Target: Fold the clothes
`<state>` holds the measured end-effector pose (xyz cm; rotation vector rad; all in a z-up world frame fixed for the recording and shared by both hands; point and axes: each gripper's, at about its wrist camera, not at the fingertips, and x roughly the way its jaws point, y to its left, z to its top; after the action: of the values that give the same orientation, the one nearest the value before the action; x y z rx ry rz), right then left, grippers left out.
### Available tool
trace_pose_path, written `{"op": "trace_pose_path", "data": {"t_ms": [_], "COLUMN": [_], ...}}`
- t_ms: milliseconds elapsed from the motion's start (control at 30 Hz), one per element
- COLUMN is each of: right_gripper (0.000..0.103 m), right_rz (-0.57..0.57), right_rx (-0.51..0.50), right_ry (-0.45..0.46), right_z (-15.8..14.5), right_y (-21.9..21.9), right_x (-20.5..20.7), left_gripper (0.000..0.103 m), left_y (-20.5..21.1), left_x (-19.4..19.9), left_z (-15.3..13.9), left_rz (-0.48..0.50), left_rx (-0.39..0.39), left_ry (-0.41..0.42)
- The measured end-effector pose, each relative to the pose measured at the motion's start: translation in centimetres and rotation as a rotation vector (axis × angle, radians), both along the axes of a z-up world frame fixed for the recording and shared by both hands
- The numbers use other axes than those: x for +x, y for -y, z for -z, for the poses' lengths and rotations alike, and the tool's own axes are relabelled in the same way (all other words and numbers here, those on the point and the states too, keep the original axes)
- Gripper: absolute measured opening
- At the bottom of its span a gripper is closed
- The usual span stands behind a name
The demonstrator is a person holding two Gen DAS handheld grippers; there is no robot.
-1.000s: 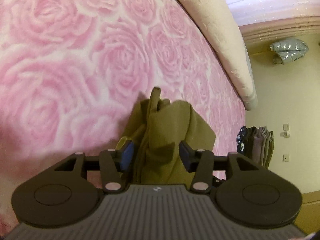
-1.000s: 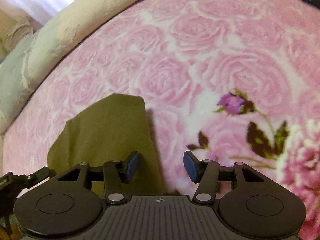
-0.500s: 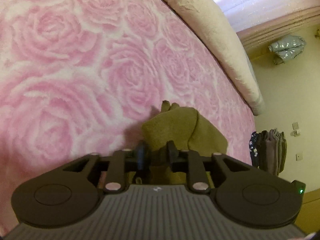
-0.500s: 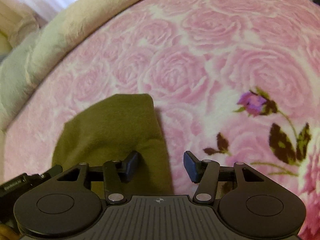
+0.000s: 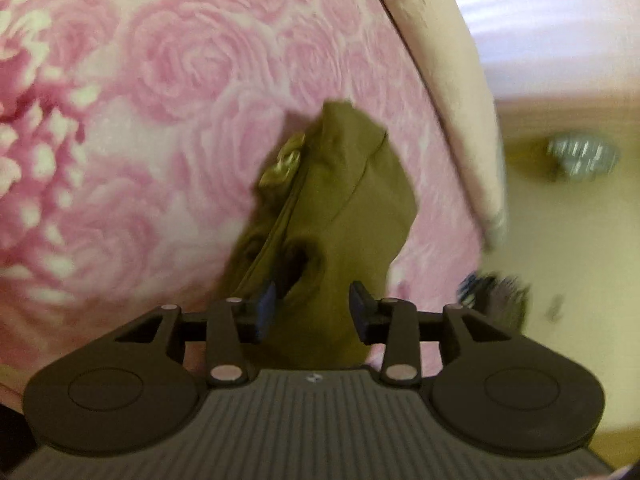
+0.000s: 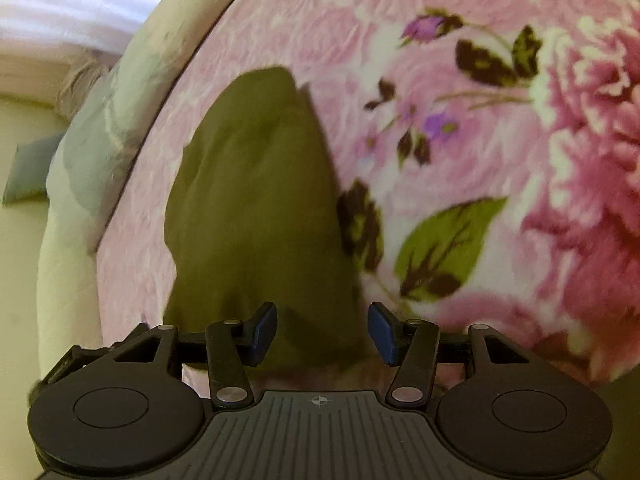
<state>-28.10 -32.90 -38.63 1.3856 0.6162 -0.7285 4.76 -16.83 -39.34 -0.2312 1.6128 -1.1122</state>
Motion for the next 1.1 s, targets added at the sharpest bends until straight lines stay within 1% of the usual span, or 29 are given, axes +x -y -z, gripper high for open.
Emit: {"op": "trace_pose_path", "data": {"t_ms": [67, 100, 167, 200, 233, 333, 367, 433, 500, 533, 567, 600, 633, 667, 700, 767, 833, 933, 967, 1033, 1067, 1100], "right_gripper": [0.054, 0.054, 0.053, 0.025, 0.011, 0.011, 0.011, 0.011, 0.012, 0.014, 0.028, 0.049, 0.056, 0.062, 0.062, 0.062, 0.062, 0.062, 0.062, 0.062, 0.062, 0.062], "right_rz": [-0.017, -0.021, -0.021, -0.023, -0.043, -0.056, -0.061, -0.06, -0.077, -0.089, -0.098, -0.104, -0.11, -0.115, -0.122, -0.127, -0.137, -0.192, -0.229, -0.318, -0.365, -0.398], "right_rx": [-0.009, -0.011, -0.017, -0.022, -0.045, -0.117, -0.126, -0.105, -0.107, -0.114, -0.11, -0.104, -0.1, -0.107, -0.123, -0.148, -0.132, -0.088, -0.087, -0.082, -0.07, -0.053], "right_ry": [0.014, 0.023, 0.027, 0.027, 0.011, -0.009, -0.021, -0.055, -0.097, -0.117, -0.133, -0.15, -0.166, -0.175, -0.173, -0.178, -0.184, -0.205, -0.208, -0.246, -0.266, -0.257], "right_z": [0.5, 0.8, 1.4, 1.6, 1.5, 0.7, 0.8, 1.6, 1.9, 1.8, 1.5, 1.1, 0.7, 0.1, -0.7, -2.0, -2.3, -1.9, -1.6, -0.4, 0.2, 0.6], "right_y": [-0.1, -0.2, -0.4, -0.5, -0.5, -0.7, -1.2, -1.4, -1.8, -1.9, -1.9, -1.8, -1.7, -1.5, -1.3, -0.9, -0.3, 0.4, 0.6, 0.7, 0.8, 1.1], "right_x": [0.3, 0.4, 0.5, 0.6, 0.7, 0.5, 0.4, 0.5, 1.0, 1.3, 1.4, 1.5, 1.5, 1.5, 1.5, 1.1, 0.7, 0.7, 1.0, 1.8, 2.2, 2.3], "left_gripper": [0.032, 0.031, 0.003, 0.002, 0.002, 0.002, 0.002, 0.004, 0.007, 0.012, 0.022, 0.028, 0.027, 0.024, 0.025, 0.028, 0.03, 0.032, 0.032, 0.032, 0.032, 0.033], "left_y": [0.1, 0.0, -0.3, -0.5, -0.9, -2.3, -2.7, -3.4, -4.0, -4.2, -4.5, -4.9, -5.4, -6.0, -6.8, -8.2, -9.2, -9.3, -9.2, -8.5, -8.2, -8.0], "left_x": [-0.9, -1.2, -1.4, -1.5, -1.6, -1.7, -1.7, -1.7, -1.6, -1.7, -1.8, -1.9, -2.0, -2.0, -2.0, -2.1, -2.5, -4.0, -4.7, -6.4, -7.4, -8.3], "left_z": [0.2, 0.4, 0.6, 0.6, 0.6, 1.4, 1.8, 3.5, 4.9, 4.7, 4.3, 3.9, 3.5, 3.0, 2.6, 1.9, 1.5, 1.6, 1.8, 2.4, 2.8, 3.1], "left_rz": [0.056, 0.078, 0.117, 0.129, 0.129, 0.128, 0.122, 0.086, 0.048, 0.029, 0.013, -0.003, -0.021, -0.044, -0.067, -0.108, -0.146, -0.191, -0.204, -0.234, -0.26, -0.307], "left_rx": [0.002, -0.009, -0.035, -0.053, -0.076, -0.109, -0.113, -0.096, -0.08, -0.07, -0.051, -0.032, -0.016, -0.007, 0.005, 0.021, 0.025, 0.021, 0.019, 0.032, 0.038, 0.035], "left_ry": [0.081, 0.11, 0.141, 0.151, 0.15, 0.145, 0.139, 0.108, 0.083, 0.088, 0.101, 0.113, 0.122, 0.122, 0.118, 0.085, 0.034, -0.03, -0.045, -0.067, -0.079, -0.097]}}
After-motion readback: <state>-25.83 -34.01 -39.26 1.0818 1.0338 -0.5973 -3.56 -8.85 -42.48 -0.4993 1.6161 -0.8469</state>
